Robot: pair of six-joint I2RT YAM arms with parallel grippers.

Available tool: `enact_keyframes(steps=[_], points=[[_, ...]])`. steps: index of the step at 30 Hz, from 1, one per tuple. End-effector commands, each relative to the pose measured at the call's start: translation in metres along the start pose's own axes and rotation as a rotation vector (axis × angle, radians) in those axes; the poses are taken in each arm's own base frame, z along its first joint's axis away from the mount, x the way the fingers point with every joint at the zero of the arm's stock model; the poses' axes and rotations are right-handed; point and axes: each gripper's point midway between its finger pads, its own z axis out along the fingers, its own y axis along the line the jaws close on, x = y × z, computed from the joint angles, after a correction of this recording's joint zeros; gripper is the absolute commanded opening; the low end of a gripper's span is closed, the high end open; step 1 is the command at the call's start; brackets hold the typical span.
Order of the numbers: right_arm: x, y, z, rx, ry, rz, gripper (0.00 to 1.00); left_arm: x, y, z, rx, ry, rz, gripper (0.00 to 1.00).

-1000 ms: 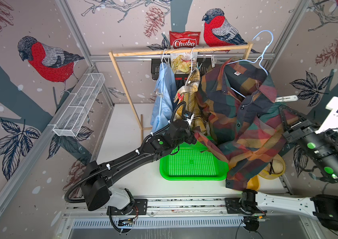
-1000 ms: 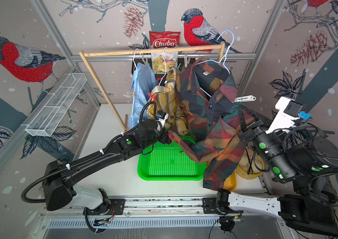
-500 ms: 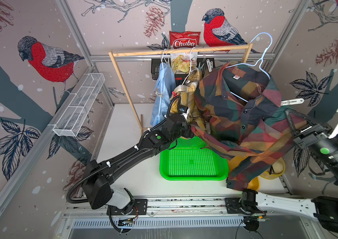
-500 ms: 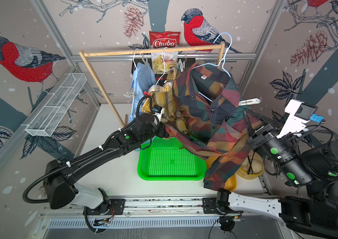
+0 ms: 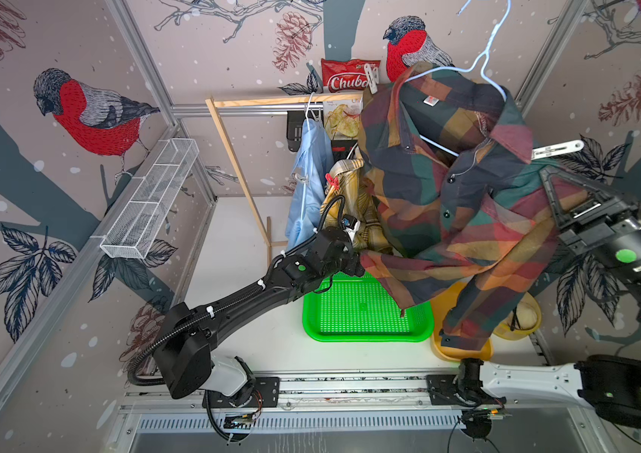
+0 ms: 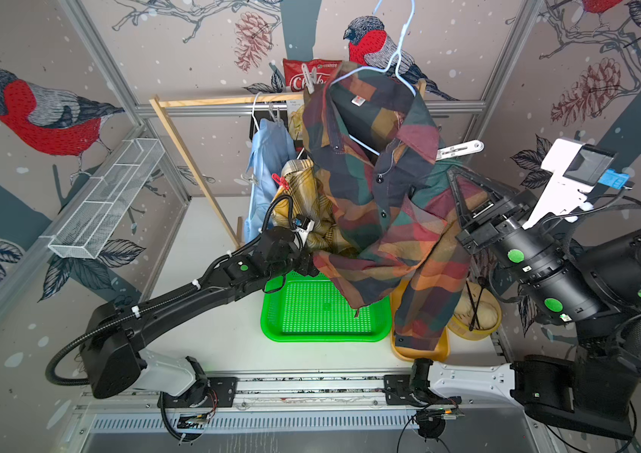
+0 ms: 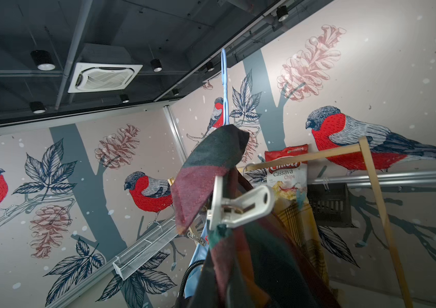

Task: Remove the clothespins securing long-sleeve shirts to the hanger
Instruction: Place the long-sleeve shirt at the bin.

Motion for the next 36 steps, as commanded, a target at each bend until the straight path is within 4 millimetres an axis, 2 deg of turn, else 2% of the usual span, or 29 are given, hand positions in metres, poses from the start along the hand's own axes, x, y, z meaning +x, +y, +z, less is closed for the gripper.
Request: enact_keyframes(steps=[1,6,10,14,19,27,32,36], points=[[-0.032,0.022,0.002,-0.105,-0.125,0.020,0.00,-0.001,-0.002,0.003,0.018,-0.009,-0.008,0.89],[-0.026,0.039,0.016,-0.163,-0.146,0.009,0.00,0.006,0.002,0.009,-0.002,0.008,-0.018,0.89],[-0.013,0.049,0.027,-0.190,-0.155,0.004,0.00,0.007,0.005,0.010,-0.019,0.009,-0.032,0.89],[0.011,0.048,0.034,-0.176,-0.168,-0.008,0.00,0.010,0.010,0.009,-0.035,0.007,-0.049,0.89],[0.025,0.050,0.041,-0.171,-0.160,-0.021,0.00,0.021,0.016,-0.001,-0.065,0.046,-0.054,0.89],[0.058,0.044,0.053,-0.127,-0.142,-0.074,0.00,0.061,0.040,-0.018,-0.160,0.117,-0.070,0.89],[0.076,0.033,0.070,-0.127,-0.113,-0.092,0.00,0.065,0.040,-0.021,-0.148,0.109,-0.081,0.90],[0.086,0.007,0.086,-0.128,-0.080,-0.078,0.00,0.065,0.038,-0.017,-0.141,0.114,-0.079,0.90]])
